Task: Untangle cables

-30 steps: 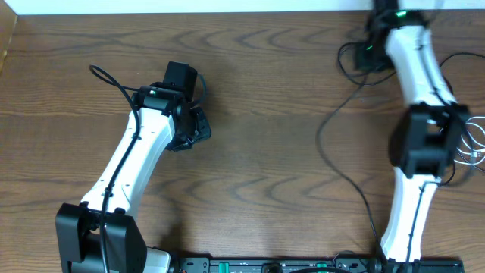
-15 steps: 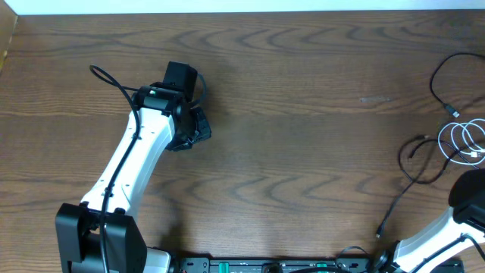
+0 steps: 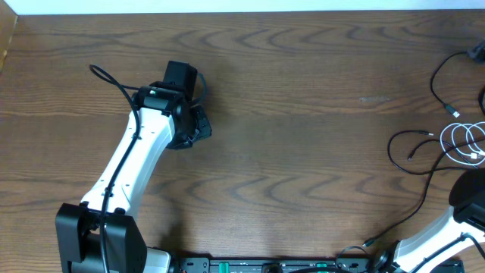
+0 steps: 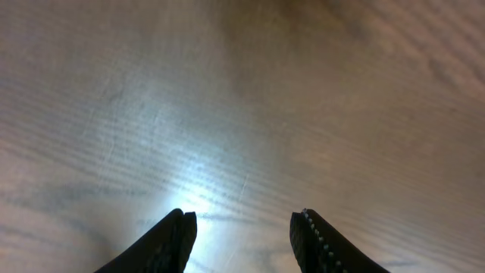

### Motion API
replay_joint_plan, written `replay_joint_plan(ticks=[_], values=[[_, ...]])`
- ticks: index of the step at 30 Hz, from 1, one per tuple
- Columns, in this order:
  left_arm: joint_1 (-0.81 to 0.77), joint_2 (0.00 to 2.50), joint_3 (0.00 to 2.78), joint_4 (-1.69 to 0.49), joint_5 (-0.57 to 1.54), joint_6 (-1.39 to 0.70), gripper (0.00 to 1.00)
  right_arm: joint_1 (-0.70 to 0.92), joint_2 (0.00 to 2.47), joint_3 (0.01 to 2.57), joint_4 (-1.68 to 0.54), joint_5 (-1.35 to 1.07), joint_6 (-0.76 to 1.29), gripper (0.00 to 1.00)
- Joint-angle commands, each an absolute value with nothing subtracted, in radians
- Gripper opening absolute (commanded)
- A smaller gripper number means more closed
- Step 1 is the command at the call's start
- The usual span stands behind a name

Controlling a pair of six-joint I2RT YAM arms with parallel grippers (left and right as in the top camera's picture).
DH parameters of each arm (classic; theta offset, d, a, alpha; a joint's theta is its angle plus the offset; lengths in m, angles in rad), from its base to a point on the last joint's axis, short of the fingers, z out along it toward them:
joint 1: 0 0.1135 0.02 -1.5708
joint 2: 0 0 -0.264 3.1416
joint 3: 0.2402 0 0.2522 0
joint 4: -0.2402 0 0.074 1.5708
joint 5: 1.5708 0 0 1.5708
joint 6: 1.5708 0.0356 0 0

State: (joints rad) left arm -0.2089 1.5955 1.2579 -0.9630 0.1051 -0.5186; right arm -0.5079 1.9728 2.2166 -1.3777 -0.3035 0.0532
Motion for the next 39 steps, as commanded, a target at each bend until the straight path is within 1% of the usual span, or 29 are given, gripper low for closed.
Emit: replay_joint_plan(ticks=[1,4,8,9,12,14,17,22,26,30,31,32,35,38,39], values=[[-0.21,1.594,1.265,-0.926,0.097,-0.477,0.47,-0.464,1.976,2.216,-1.451,-0.477,-0.106,0.82],[-0.21,1.594,1.269,-0.906,0.097,-0.445,0.51,-0.418,1.976,2.216,-1.516,-0.456,-0.159,0.91],[-0.21,1.594,1.296,-0.923,0.096,-0.366,0.55,-0.332,1.976,2.216,-1.586,-0.332,-0.158,0.97],[-0.21,1.594,1.306,-0.934,0.095,-0.348,0.57,-0.31,1.976,2.216,-1.602,-0.302,-0.158,0.99],[-0.21,1.594,1.336,-0.984,0.072,-0.329,0.6,-0.249,1.976,2.215,-1.631,-0.238,-0.153,0.99],[-0.21,1.594,1.348,-1.032,0.041,-0.328,0.66,-0.212,1.975,2.215,-1.655,-0.208,-0.128,0.99],[-0.207,1.594,1.351,-1.11,0.036,-0.307,0.8,-0.174,1.975,2.213,-1.696,-0.207,-0.128,0.99],[-0.196,1.593,1.35,-1.285,0.036,-0.308,0.8,-0.11,1.92,2.107,-1.681,-0.166,-0.111,0.99],[-0.195,1.589,1.339,-1.405,0.036,-0.309,0.8,-0.063,1.747,1.815,-1.527,-0.147,-0.057,0.99],[-0.196,1.539,1.262,-1.402,0.036,-0.316,0.8,-0.026,1.528,1.496,-1.307,-0.132,-0.012,0.99],[-0.196,1.513,1.234,-1.385,0.036,-0.319,0.8,-0.019,1.475,1.429,-1.258,-0.13,-0.011,0.99],[-0.196,1.439,1.164,-1.33,0.036,-0.323,0.8,-0.01,1.373,1.308,-1.169,-0.13,-0.003,0.99],[-0.196,1.282,1.057,-1.229,0.036,-0.34,0.8,-0.006,1.209,1.145,-1.06,-0.13,0.007,0.99],[-0.196,1.011,0.92,-1.067,0.032,-0.358,0.81,-0.006,0.999,0.989,-0.957,-0.13,0.019,0.99],[-0.196,0.91,0.876,-1.011,0.033,-0.36,0.96,-0.006,0.951,0.962,-0.941,-0.13,0.031,0.99]])
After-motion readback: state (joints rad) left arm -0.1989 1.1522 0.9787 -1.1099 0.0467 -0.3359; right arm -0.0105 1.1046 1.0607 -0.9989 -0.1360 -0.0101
